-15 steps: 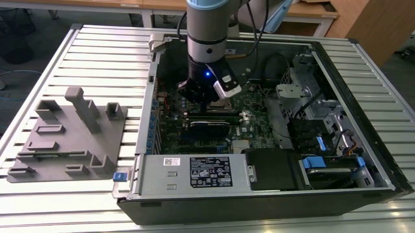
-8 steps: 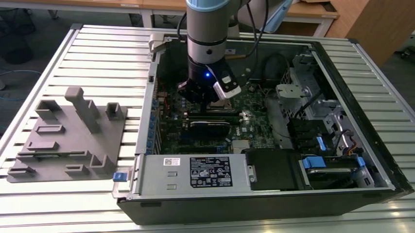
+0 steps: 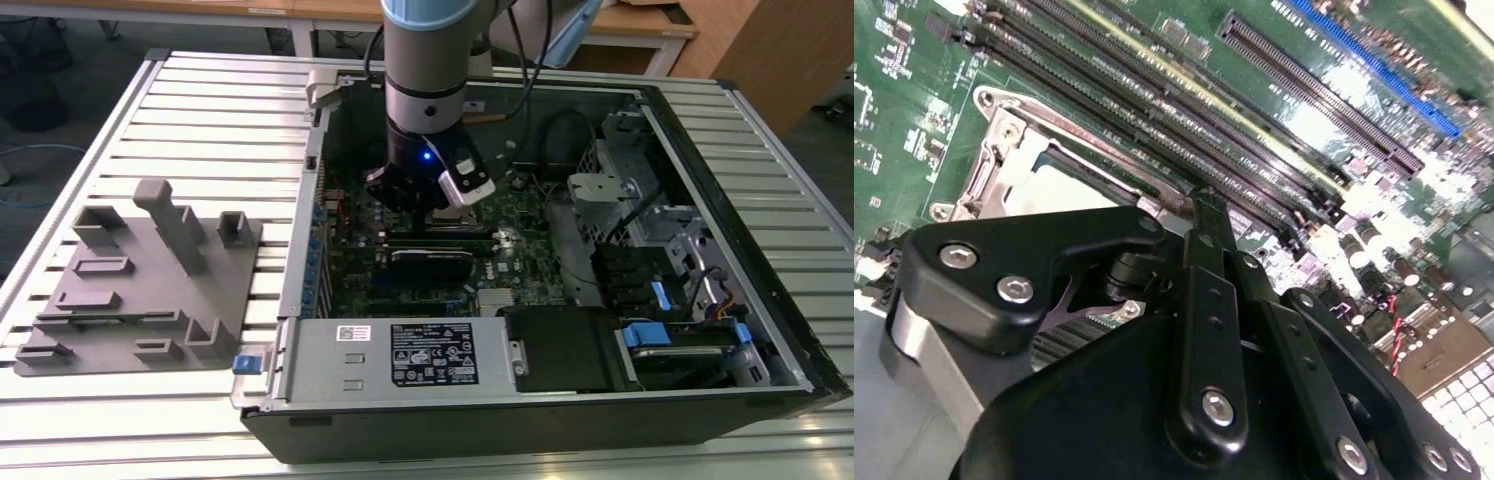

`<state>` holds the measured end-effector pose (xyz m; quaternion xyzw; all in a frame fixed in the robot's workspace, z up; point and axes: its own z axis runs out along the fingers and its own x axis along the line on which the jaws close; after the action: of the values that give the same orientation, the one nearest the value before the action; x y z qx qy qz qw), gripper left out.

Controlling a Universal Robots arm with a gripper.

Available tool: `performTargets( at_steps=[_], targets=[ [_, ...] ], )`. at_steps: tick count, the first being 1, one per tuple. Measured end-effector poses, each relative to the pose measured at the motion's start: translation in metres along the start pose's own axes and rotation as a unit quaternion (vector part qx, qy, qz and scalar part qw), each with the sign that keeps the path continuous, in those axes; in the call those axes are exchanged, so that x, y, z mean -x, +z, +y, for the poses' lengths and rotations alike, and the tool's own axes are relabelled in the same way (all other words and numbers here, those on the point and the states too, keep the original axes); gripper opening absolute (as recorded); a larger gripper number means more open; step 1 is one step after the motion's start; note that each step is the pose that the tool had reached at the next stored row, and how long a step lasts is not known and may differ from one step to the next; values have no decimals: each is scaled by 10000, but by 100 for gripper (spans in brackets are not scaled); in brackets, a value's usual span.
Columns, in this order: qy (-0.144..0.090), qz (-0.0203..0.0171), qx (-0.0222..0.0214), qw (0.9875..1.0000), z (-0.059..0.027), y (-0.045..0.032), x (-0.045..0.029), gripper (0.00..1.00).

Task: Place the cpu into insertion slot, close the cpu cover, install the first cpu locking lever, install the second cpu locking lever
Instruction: 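Install the second cpu locking lever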

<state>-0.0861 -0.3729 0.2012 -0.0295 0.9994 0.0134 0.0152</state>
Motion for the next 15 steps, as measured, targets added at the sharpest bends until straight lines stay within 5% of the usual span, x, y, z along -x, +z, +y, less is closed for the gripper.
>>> performTargets(
  at_steps=[3, 15],
  targets=[
    [2, -3, 50, 10000, -4, 1, -1, 11],
    [4, -7, 127, 9999, -88, 7, -10, 11]
  ],
)
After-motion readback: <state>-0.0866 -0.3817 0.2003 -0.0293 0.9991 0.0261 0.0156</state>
